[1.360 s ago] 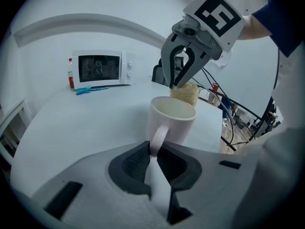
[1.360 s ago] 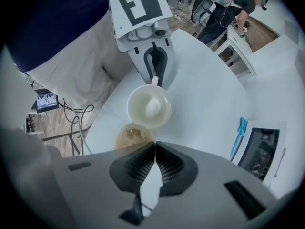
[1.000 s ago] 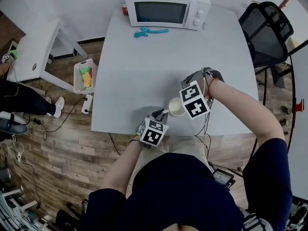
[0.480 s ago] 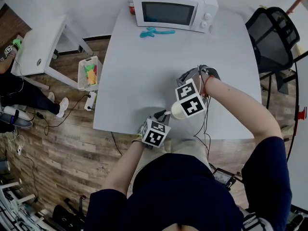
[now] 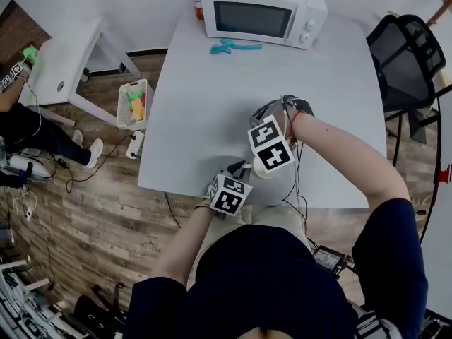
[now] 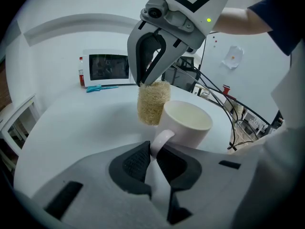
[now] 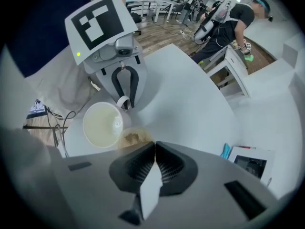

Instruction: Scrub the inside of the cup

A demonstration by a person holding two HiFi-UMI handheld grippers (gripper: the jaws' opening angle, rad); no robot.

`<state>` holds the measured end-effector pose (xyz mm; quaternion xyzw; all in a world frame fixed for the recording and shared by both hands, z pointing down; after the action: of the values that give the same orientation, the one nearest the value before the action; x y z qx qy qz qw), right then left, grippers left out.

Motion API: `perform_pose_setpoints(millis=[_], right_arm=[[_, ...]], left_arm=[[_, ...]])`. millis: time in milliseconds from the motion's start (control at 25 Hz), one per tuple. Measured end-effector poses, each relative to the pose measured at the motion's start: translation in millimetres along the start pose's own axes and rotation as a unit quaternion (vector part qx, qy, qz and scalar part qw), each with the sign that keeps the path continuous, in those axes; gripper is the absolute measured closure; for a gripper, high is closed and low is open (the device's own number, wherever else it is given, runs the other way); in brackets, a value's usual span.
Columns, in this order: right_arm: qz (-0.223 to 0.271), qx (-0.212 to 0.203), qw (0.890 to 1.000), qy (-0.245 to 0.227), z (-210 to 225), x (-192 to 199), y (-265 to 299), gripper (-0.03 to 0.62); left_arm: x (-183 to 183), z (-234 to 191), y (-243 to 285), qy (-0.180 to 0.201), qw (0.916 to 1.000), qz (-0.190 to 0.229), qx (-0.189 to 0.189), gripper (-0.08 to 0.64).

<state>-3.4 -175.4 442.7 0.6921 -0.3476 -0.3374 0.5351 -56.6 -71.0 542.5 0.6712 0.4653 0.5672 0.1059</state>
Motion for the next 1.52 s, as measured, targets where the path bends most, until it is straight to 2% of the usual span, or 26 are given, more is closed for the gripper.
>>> perform_pose_setpoints(millis=[120,320,600,680,760,840,880,1000,1040,1120,1200,1320,1520], right_arm=[[0.025,0.002,1.000,0.005,5.3,-9.9,-1.0,0.561],[0.019,0.006,1.000,-0.021,7.1,-21.7,2.6,0.561],[0.017,0.015,1.000,0.001,4.5,-14.0,3.4,0.561],[0.011,0.037,0.999,0.025,3.8,-9.1,1.8,0.561],[0.010,0.068,0.995,0.076,2.1,1.2,-3.1,0.561],[0.021,0.100,0.983,0.154,-2.8,15.6,-11.2,0.561],[0.030,0.115,0.973,0.198,-7.0,23.3,-16.0,0.561],[0.058,0.154,0.932,0.323,-26.5,44.8,-30.3,0.561],[0.069,0.166,0.914,0.363,-34.3,50.3,-35.4,0.561],[0.091,0.195,0.872,0.441,-51.8,58.2,-45.4,0.561],[0.111,0.226,0.822,0.510,-72.3,61.5,-52.6,0.561],[0.142,0.270,0.740,0.600,-103.0,58.9,-59.3,0.561],[0.177,0.339,0.604,0.700,-146.5,46.9,-66.7,0.561]], left_arm=[[-0.6,0.0,-0.2,-0.003,1.0000,0.000,-0.002,0.511],[-0.2,-0.4,-0.4,-0.004,1.0000,-0.002,-0.002,0.511],[-0.2,-1.4,1.0,0.000,1.0000,-0.001,-0.002,0.511],[0.0,-1.7,0.9,0.001,1.0000,-0.001,-0.002,0.511],[-0.3,-1.4,0.8,0.003,1.0000,-0.001,-0.002,0.511],[-0.2,-1.5,0.5,0.005,1.0000,-0.002,-0.002,0.511],[0.0,-1.9,0.3,0.007,1.0000,-0.003,-0.002,0.511],[-0.1,-4.1,0.8,0.011,0.9999,-0.004,0.001,0.511],[-0.3,-4.9,1.0,0.012,0.9999,-0.005,0.002,0.511],[-1.0,-6.2,1.0,0.015,0.9998,-0.007,0.005,0.511],[-1.7,-6.7,1.1,0.019,0.9997,-0.009,0.007,0.511],[-2.8,-7.3,0.5,0.020,0.9997,-0.010,0.010,0.511],[-2.7,-8.8,-1.4,0.012,0.9997,-0.012,0.016,0.511]])
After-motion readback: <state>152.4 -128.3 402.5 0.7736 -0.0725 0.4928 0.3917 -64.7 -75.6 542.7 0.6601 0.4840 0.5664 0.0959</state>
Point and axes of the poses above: the fingertips, and each gripper's own axes: y forward along the fingers, z to its right, x out of its underside, the point moved 10 cm from there along -y, backward along the fingers, and after that the axes turned 14 degrees about -y, right-handed, at the moved point
